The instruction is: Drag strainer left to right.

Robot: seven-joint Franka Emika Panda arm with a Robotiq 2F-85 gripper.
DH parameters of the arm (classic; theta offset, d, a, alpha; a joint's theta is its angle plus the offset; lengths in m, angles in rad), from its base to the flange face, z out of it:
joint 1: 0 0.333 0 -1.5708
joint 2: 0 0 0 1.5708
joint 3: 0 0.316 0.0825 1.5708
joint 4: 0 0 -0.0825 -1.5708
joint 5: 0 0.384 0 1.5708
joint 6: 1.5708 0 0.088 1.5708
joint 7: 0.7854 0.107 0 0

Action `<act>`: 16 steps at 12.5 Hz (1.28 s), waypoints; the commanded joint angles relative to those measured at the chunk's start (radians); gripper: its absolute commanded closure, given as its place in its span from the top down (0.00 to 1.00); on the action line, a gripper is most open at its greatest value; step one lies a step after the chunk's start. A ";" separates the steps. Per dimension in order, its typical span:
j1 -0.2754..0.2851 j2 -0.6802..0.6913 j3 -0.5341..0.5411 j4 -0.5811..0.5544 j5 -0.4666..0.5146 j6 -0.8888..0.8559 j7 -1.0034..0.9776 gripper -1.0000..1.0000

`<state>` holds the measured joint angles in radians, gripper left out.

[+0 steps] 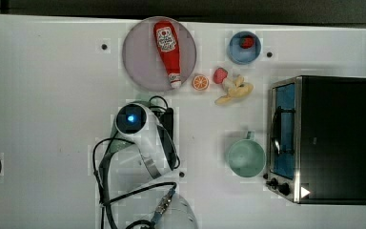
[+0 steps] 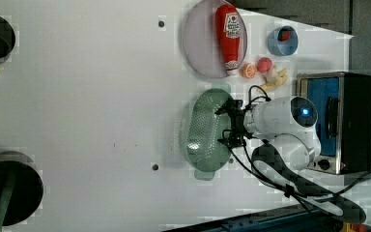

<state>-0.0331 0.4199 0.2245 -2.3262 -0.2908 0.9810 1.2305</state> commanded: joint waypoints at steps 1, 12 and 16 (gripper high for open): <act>-0.024 -0.024 -0.076 0.007 -0.012 -0.001 -0.130 1.00; -0.034 -0.025 -0.274 -0.001 -0.012 0.027 -0.338 1.00; -0.033 -0.026 -0.295 -0.001 -0.012 0.027 -0.341 1.00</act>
<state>-0.0544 0.4170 -0.0593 -2.3340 -0.3020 1.0039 0.9297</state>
